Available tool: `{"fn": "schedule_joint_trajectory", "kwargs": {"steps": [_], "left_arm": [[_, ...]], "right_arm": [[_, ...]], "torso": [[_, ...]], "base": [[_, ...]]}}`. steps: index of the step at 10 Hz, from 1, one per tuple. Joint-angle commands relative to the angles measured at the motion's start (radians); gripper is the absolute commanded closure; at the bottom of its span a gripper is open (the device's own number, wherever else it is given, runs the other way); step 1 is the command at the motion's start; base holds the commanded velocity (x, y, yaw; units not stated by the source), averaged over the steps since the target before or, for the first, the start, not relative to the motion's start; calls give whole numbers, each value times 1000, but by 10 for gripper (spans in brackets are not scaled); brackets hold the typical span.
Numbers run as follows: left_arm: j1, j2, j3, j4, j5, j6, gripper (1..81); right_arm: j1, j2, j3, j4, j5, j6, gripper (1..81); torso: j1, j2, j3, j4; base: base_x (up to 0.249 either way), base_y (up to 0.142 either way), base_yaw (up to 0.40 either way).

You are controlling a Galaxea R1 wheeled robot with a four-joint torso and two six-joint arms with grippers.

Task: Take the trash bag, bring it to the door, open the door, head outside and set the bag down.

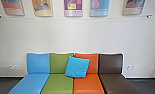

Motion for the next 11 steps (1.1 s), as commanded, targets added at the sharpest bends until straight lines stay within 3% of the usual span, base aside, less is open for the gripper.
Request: {"fn": "schedule_joint_trajectory", "kwargs": {"steps": [1,11], "left_arm": [[-45,3,3,-2,70,6,811],[-44,6,-5,1,50,9,811]], "right_arm": [[39,9,9,-8,-63,-5,10],[42,43,-48,-19,-63,-3,10]], "torso": [[0,0,-1,0],[0,0,4,0]], "base": [[0,0,0],[0,0,0]]}}
